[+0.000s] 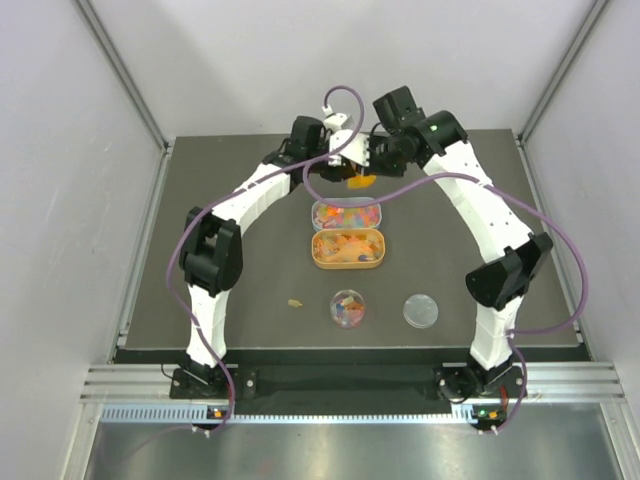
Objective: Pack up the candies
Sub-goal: Adjust the spatula, then scoop the fake candies from the storage box.
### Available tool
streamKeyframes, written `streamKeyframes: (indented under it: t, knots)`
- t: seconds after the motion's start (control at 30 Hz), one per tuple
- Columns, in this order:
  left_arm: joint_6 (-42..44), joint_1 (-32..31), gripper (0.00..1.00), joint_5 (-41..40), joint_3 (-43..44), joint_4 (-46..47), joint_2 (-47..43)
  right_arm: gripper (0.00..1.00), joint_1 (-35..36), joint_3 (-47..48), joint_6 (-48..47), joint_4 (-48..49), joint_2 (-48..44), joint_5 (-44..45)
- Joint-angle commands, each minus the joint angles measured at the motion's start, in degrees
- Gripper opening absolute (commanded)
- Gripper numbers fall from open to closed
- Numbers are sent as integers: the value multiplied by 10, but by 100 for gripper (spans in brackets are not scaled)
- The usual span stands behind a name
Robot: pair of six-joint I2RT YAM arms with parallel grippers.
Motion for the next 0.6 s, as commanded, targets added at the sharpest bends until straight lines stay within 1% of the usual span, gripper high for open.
streamKeyframes:
  t: [0.0, 0.1, 0.13, 0.23, 0.4, 0.57]
  knots:
    - [15, 14, 2, -47, 2, 10, -43, 0, -15, -108, -17, 29, -60, -25]
    - [26, 41, 8, -71, -28, 16, -85, 0, -31, -172, -45, 36, -86, -20]
    - [29, 49, 16, -75, -37, 16, -102, 0, -34, -176, -46, 32, -87, -23]
    - [38, 76, 25, -87, -76, 10, -124, 0, -43, -190, -42, 28, -84, -36]
    - [40, 108, 26, -83, -140, -10, -134, 0, -46, -188, -40, 41, -68, -37]
    - [46, 116, 25, -73, -167, -20, -129, 0, -51, -182, -55, 46, -46, -28]
